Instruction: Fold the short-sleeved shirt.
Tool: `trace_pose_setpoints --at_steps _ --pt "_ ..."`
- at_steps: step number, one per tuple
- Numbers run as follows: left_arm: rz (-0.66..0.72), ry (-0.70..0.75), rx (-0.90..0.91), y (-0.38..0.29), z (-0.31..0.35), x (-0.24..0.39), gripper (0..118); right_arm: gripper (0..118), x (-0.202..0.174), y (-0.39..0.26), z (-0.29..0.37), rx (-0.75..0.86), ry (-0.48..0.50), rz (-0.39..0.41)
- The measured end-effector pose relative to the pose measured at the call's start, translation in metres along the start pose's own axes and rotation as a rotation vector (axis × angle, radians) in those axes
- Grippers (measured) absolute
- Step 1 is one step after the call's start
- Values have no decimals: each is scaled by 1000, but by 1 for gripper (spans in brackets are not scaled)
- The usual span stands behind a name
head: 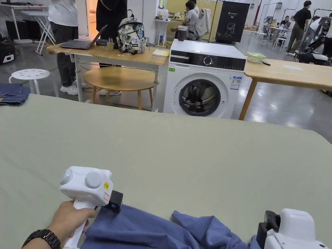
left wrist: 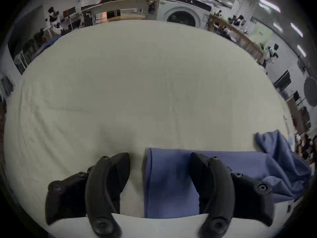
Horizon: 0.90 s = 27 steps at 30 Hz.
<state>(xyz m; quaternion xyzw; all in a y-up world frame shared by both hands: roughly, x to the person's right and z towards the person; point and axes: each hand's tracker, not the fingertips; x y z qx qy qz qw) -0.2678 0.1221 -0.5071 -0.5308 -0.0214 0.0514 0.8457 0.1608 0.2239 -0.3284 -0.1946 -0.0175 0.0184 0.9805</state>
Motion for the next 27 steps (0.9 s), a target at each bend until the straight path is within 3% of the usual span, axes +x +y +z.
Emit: trace_pose_setpoints --at_steps 2,5,17,25,27 --pt "-41 54 44 -2 5 12 67 0 4 -4 -2 -13 -11 0" --pt "-163 36 95 -7 10 34 11 0 11 -9 -3 -29 -22 -11" --pt "-142 -95 219 -30 84 45 7 0 48 -5 0 -81 -72 -13" --pt "-71 -144 354 -63 151 22 7 0 74 -10 -48 -352 25 -39" --pt "-66 -141 368 -76 165 18 7 6 75 -18 -66 -424 41 -23"
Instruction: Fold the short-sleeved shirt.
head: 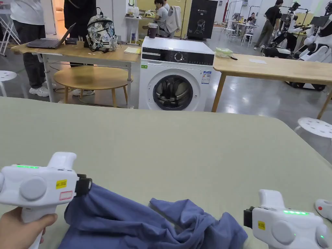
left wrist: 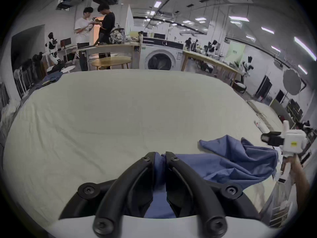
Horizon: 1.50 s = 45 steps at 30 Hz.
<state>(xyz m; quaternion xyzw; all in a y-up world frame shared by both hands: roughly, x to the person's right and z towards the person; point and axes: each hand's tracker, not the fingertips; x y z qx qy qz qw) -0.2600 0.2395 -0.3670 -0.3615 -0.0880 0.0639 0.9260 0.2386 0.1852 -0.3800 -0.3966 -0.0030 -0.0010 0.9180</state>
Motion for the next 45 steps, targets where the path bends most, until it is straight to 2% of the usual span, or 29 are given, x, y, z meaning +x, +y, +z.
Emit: trace_pose_setpoints --at_steps 3,7,8,10,11,12,16,19,28,37,45 --pt "4 16 20 -11 20 -2 7 62 1 -5 -32 -97 13 22" --pt "18 35 26 -24 33 -6 7 64 3 -17 -67 -213 47 -43" --pt "20 37 24 -27 35 -7 7 63 3 -20 -73 -234 61 -57" --pt "32 42 16 -33 35 -9 7 47 1 -26 -75 -209 63 -57" --pt "34 43 14 -35 34 -10 7 36 1 -25 -72 -184 50 -56" --pt "35 46 10 -37 34 -10 7 1 1 -23 -70 -174 69 -62" --pt "39 58 5 -40 35 -10 7 2 -10 -26 -51 -140 53 -17" --pt "25 58 33 -36 45 -9 7 2 -13 -16 -26 -49 0 11" --pt "8 158 168 8 104 -27 7 2 -15 48 63 233 -44 55" --pt "52 297 304 77 183 -75 7 2 -14 123 129 401 -82 63" --pt "53 384 333 140 207 -116 7 2 -11 188 163 513 -98 51"
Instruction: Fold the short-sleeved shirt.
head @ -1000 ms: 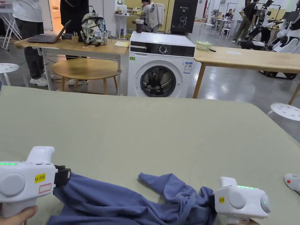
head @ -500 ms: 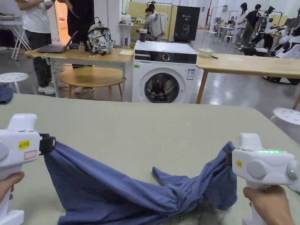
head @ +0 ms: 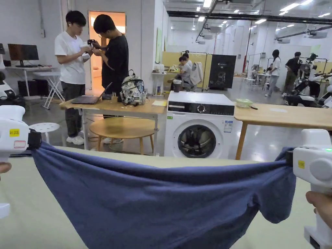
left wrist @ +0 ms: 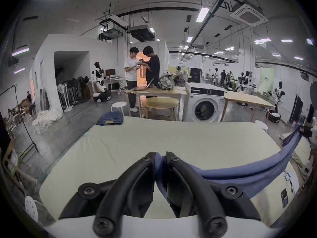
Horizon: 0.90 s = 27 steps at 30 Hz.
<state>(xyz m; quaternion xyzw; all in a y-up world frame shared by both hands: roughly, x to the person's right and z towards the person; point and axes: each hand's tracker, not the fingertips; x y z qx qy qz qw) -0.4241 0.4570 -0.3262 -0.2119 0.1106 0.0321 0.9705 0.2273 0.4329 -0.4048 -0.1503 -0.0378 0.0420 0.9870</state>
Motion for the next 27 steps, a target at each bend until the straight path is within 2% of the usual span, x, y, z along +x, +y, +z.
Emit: trace_pose_setpoints --at_steps 15,20,27 --pt "4 54 50 105 -53 -2 6 2 -7 104 -34 100 -53 -28" --pt "-10 67 63 109 -59 12 6 2 -10 105 -51 101 -60 -38" --pt "-35 81 15 72 -80 20 6 2 -20 68 -69 62 -62 1"
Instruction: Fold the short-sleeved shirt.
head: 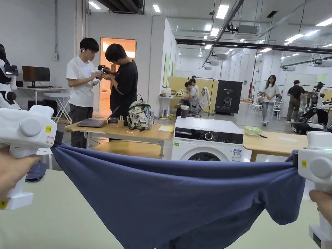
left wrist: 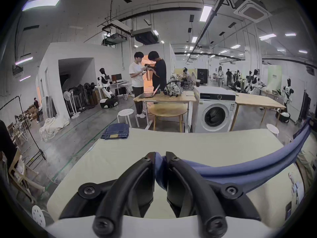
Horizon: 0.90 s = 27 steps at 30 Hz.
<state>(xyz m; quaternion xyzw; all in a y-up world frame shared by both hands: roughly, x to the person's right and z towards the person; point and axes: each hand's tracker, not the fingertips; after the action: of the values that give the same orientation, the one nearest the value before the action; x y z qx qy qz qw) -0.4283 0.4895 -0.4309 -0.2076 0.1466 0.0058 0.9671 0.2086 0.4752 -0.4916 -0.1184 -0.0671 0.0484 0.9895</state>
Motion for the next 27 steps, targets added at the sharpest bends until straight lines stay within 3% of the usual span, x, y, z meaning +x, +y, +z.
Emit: trace_pose_setpoints --at_steps 9,21,27 --pt "13 -28 -115 -108 -10 0 6 2 -3 -84 1 -105 10 51" --pt "56 -93 -262 -273 47 -16 6 2 7 -224 80 -278 43 150" --pt "76 -102 -299 -336 68 -33 6 2 17 -279 120 -349 24 153"
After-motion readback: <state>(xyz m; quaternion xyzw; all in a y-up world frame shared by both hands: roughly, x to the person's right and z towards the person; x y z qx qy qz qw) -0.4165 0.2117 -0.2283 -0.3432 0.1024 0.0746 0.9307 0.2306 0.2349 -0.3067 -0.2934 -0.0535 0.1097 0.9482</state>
